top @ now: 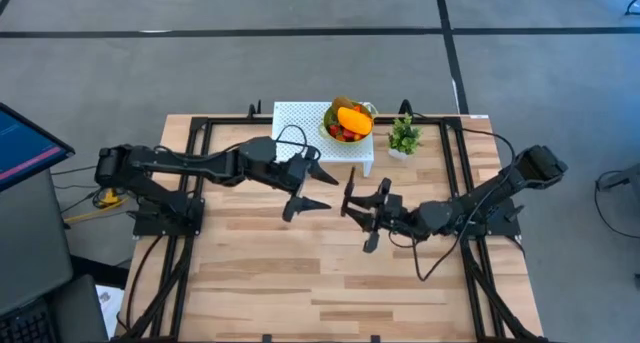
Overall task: Pick & Place Fruit
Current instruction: Put the black knife on the shelf
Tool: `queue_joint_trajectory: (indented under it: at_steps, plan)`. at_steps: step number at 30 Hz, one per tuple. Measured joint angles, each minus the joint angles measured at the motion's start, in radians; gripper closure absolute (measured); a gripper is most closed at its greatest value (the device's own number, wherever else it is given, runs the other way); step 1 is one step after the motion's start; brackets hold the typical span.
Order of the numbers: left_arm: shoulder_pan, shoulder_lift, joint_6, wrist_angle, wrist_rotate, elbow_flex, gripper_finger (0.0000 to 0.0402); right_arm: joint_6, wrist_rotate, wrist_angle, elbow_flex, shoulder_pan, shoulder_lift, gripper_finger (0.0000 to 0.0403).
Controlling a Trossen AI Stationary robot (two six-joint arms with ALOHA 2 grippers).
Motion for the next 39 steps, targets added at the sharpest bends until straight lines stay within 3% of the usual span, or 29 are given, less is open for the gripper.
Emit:
queue_joint_trajectory:
  at_steps: [10,20,39]
  plan:
    - [0.000,0.018,-0.069,0.037,0.035,-0.002,0.0112,-0.035,-0.140,-0.162,0.118,-0.095,0.000,0.0310]
    - [0.000,0.018,-0.075,0.097,0.033,-0.002,0.0125,-0.035,-0.176,-0.196,0.147,-0.123,0.000,0.0310]
    - [0.001,0.017,-0.078,0.118,0.027,-0.002,0.0324,-0.035,-0.182,-0.192,0.147,-0.121,0.000,0.0310]
